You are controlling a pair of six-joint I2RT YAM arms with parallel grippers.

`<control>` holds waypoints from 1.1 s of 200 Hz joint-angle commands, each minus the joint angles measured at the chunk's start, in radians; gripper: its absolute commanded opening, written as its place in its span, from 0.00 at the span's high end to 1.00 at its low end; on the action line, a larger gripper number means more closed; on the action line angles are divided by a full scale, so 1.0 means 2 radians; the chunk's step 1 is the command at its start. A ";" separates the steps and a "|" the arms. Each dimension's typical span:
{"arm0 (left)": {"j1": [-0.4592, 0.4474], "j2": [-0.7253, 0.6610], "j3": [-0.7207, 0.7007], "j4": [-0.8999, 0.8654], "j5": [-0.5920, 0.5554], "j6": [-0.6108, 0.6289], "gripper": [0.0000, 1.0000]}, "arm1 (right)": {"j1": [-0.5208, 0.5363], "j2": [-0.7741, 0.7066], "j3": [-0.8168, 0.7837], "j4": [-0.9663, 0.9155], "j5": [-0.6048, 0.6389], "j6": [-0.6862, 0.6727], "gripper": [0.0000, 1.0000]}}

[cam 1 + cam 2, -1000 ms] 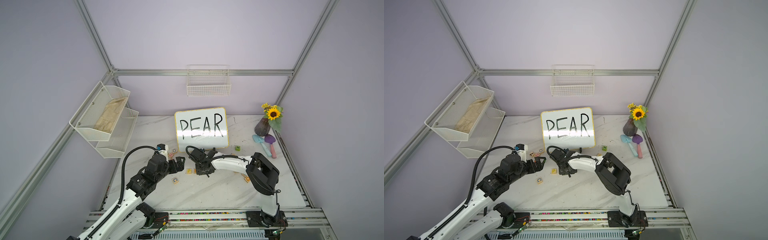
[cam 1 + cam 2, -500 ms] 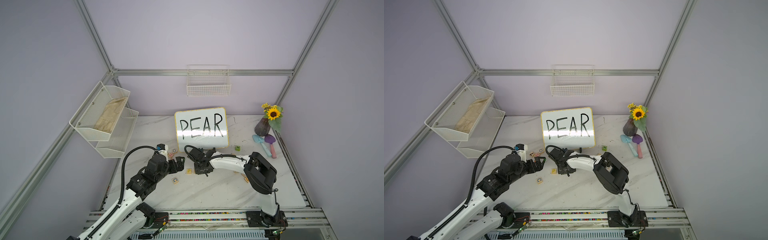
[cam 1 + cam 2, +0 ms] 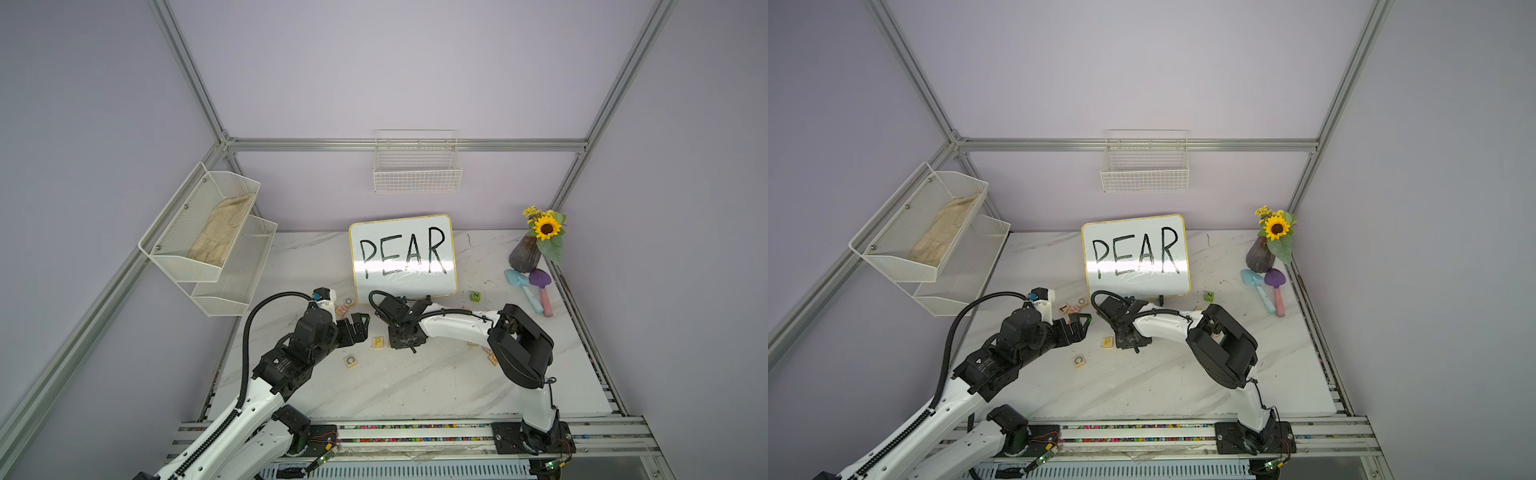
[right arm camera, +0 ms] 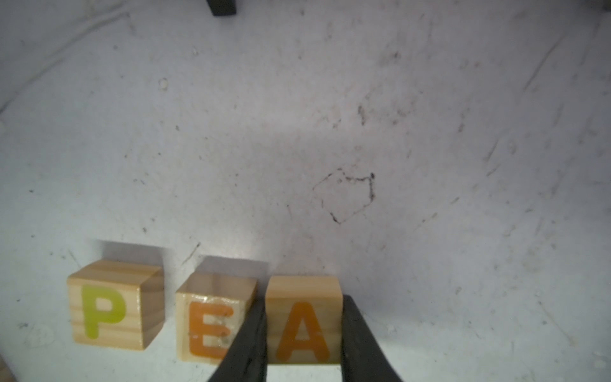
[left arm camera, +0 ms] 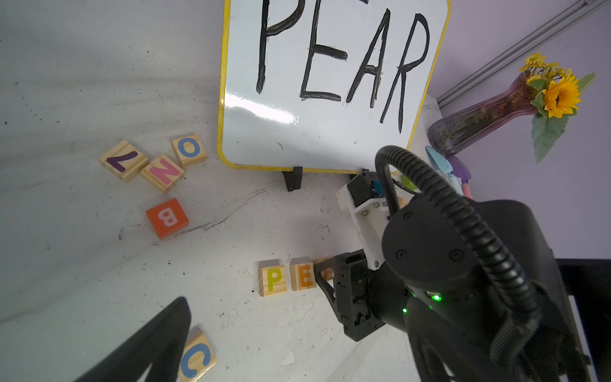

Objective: Spell the uppercase word “pear” with letter blocks
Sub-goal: Place the letter block at the center of the board.

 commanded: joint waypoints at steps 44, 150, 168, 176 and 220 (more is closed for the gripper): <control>0.003 0.000 -0.020 0.013 0.002 0.006 0.00 | 0.004 -0.003 -0.016 -0.028 0.009 0.004 0.71; 0.003 -0.003 -0.021 0.014 0.002 0.005 0.00 | 0.008 -0.006 -0.019 -0.028 0.010 0.006 0.71; 0.003 -0.004 -0.022 0.014 0.003 0.006 0.00 | 0.008 -0.006 -0.019 -0.029 0.009 0.009 0.71; 0.003 -0.004 -0.022 0.015 0.003 0.006 0.00 | 0.008 -0.006 -0.019 -0.029 0.009 0.009 0.71; 0.003 -0.003 -0.023 0.016 0.004 0.008 0.00 | 0.012 -0.006 -0.019 -0.030 0.011 0.013 0.71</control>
